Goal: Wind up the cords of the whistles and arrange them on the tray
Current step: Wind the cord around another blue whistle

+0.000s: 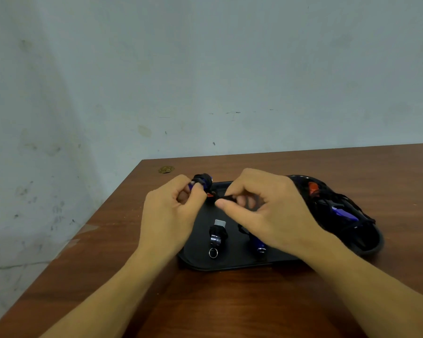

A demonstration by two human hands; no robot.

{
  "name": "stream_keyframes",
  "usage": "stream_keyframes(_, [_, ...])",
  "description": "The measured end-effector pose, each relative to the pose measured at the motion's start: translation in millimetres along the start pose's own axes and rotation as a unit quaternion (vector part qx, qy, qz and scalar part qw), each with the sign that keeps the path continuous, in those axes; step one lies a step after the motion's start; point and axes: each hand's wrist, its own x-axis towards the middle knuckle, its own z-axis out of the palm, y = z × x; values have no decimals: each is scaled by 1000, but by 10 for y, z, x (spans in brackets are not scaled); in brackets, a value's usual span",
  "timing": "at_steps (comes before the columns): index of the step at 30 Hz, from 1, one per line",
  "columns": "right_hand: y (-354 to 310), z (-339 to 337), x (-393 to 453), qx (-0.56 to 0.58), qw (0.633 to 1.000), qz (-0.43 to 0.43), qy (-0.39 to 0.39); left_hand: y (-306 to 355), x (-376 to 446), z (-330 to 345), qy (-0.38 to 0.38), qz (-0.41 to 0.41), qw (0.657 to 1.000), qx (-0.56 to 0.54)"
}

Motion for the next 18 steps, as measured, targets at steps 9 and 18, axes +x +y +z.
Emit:
stream_keyframes(9, [-71, 111, 41, 455, 833, 314, -5, 98, -66, -1, -50, 242, 953, 173])
stream_keyframes(18, [-116, 87, 46, 565, 755, 331, -31, 194, -141, 10, -107, 224, 969, 0])
